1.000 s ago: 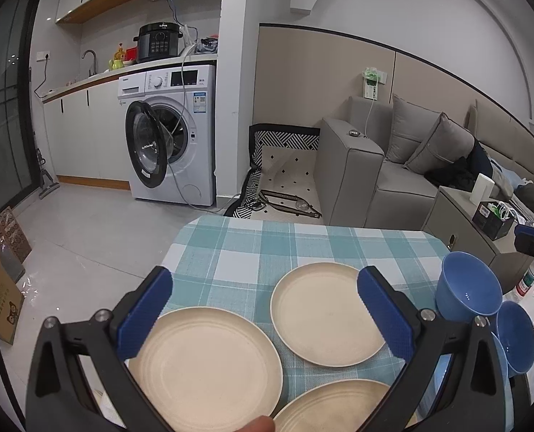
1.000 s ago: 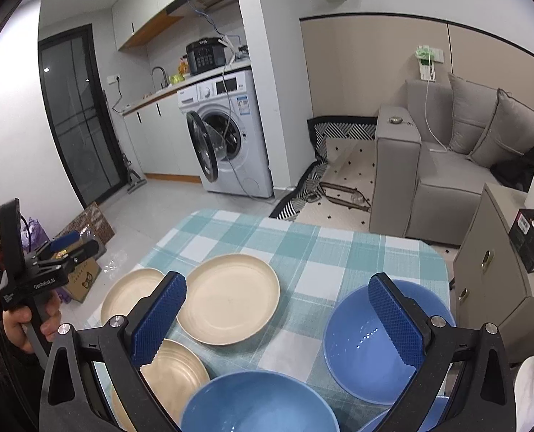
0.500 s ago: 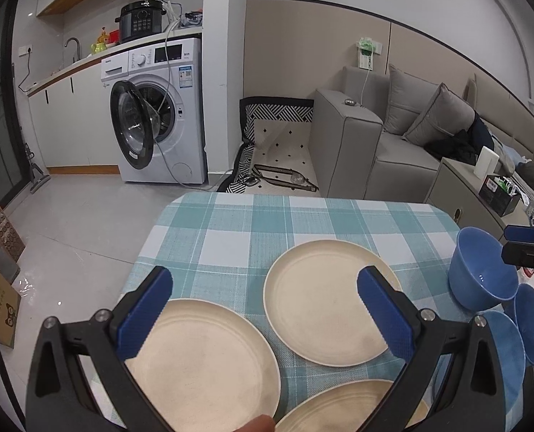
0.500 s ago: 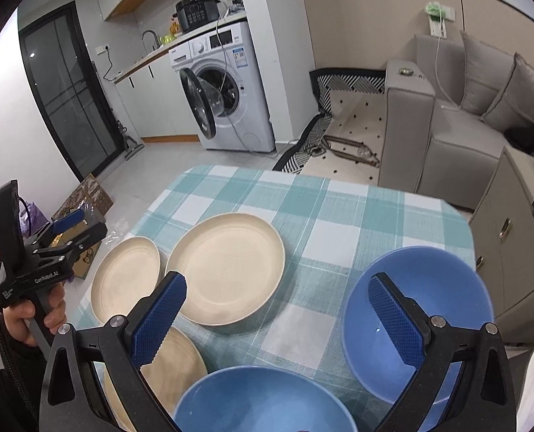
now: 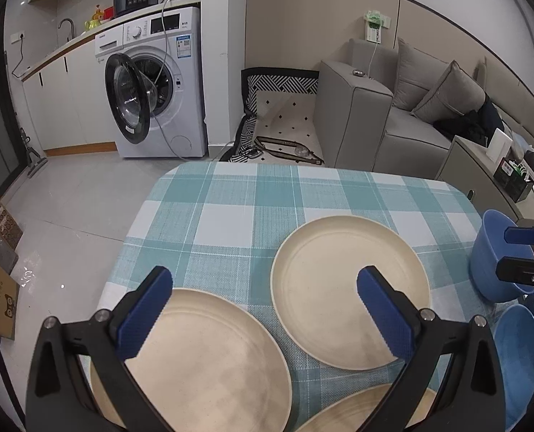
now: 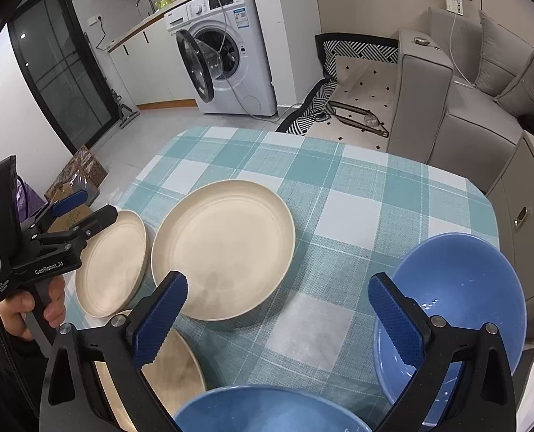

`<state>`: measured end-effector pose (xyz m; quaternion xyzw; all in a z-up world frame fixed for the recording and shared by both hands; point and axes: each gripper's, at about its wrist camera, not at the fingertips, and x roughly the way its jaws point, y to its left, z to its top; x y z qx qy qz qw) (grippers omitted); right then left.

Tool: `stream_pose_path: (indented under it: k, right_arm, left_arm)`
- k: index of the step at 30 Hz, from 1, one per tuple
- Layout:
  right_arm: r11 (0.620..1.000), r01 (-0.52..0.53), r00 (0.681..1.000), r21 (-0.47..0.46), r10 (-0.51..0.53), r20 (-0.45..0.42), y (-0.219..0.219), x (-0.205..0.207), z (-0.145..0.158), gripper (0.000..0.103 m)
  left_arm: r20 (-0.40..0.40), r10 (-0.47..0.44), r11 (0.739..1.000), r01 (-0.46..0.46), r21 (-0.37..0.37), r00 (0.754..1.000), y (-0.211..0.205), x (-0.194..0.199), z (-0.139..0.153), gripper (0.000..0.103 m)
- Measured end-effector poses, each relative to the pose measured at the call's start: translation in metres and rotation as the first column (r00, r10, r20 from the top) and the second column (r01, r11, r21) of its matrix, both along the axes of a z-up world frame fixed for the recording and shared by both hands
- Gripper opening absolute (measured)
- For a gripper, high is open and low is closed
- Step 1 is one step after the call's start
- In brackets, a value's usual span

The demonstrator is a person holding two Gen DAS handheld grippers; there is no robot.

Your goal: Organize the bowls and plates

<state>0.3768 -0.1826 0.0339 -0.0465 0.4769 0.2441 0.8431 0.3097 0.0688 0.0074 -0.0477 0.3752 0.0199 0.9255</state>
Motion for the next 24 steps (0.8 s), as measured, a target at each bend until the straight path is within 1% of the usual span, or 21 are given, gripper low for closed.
stream_pose_path:
  k: [7,12,14,15,17,20,24]
  right_arm:
    - [0.999,-0.004,0.999,-0.033,0.002,-0.05,0.01,0.014,-0.019,0.103]
    - [0.999,-0.008,0.995,-0.047,0.003,-0.1,0.016,0.026,-0.036,0.102]
    - [0.998,-0.014,0.994,-0.061,0.007,-0.113,0.019,0.028,-0.043,0.1]
    - [0.998,-0.017,0.993,-0.069,0.008,-0.12,0.02,0.03,-0.046,0.097]
    - [0.996,-0.018,0.991,-0.083,0.007,-0.131,0.023,0.033,-0.052,0.096]
    - [0.995,-0.026,0.989,-0.093,0.012,-0.148,0.026,0.036,-0.06,0.095]
    - [0.993,-0.04,0.986,-0.11,0.021,-0.167,0.029,0.04,-0.069,0.087]
  left_arm:
    - [-0.027,-0.007,1.0,0.007,-0.015,1.0,0.0,0.008,-0.011,0.101]
    - [-0.053,-0.031,0.999,0.032,0.004,0.998,-0.006,0.014,-0.022,0.101]
    - [-0.07,-0.037,0.999,0.038,0.008,0.997,-0.008,0.018,-0.027,0.101]
    - [-0.079,-0.037,0.999,0.037,0.008,0.996,-0.008,0.02,-0.03,0.1]
    - [-0.102,-0.042,0.999,0.042,-0.001,0.994,-0.009,0.024,-0.036,0.094]
    - [-0.124,-0.046,0.999,0.044,-0.016,0.991,-0.009,0.028,-0.044,0.092]
    - [-0.146,-0.054,0.998,0.051,-0.022,0.988,-0.01,0.033,-0.053,0.088]
